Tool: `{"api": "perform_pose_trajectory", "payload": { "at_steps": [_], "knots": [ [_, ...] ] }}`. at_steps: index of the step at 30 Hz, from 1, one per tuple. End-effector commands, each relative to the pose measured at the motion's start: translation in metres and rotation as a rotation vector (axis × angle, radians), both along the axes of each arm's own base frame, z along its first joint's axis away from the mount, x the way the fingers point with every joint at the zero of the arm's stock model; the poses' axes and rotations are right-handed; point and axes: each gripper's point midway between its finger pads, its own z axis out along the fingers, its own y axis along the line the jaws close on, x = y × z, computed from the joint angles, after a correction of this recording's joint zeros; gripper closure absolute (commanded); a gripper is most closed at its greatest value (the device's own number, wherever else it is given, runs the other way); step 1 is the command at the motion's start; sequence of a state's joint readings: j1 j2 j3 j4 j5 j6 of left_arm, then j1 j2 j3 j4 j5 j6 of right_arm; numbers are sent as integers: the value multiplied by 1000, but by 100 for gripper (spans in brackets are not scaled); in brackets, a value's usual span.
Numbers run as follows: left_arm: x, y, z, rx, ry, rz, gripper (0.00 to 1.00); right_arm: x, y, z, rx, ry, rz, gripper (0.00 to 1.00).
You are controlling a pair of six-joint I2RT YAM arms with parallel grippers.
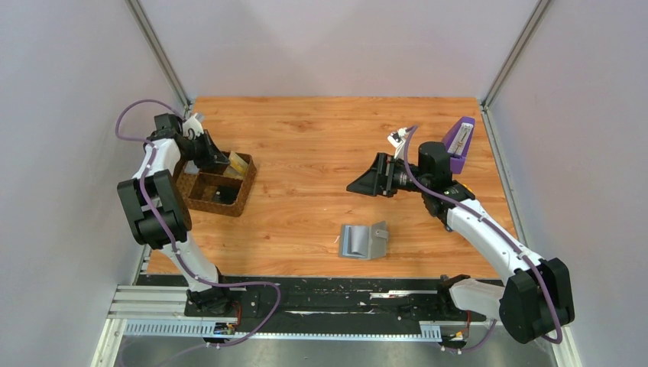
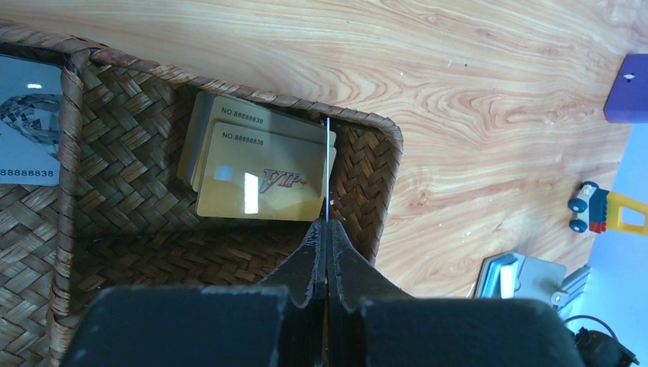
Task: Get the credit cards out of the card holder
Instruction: Place the credit card in the storage box.
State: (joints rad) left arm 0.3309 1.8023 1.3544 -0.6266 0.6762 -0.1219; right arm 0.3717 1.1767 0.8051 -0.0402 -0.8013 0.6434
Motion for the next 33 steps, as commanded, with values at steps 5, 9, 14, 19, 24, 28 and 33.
{"api": "perform_pose_trajectory", "payload": {
  "at_steps": [5,9,14,19,24,28,33],
  "knots": [
    [6,5,-8,-1,6,23,95,2,-2,29,17,-104,-7,0],
    [6,5,-14,-5,25,27,92,1,-3,33,19,-118,-12,0],
    [7,7,-18,-4,42,31,85,1,-4,38,21,-128,-17,0],
    [6,8,-21,0,55,33,76,1,-4,39,21,-130,-24,0],
    [4,10,-19,17,65,35,70,1,-5,37,17,-124,-33,0],
    [6,15,-15,45,69,50,66,2,-6,36,12,-119,-44,0],
    [9,19,-9,64,67,52,61,5,-7,34,9,-106,-63,0]
  ]
}}
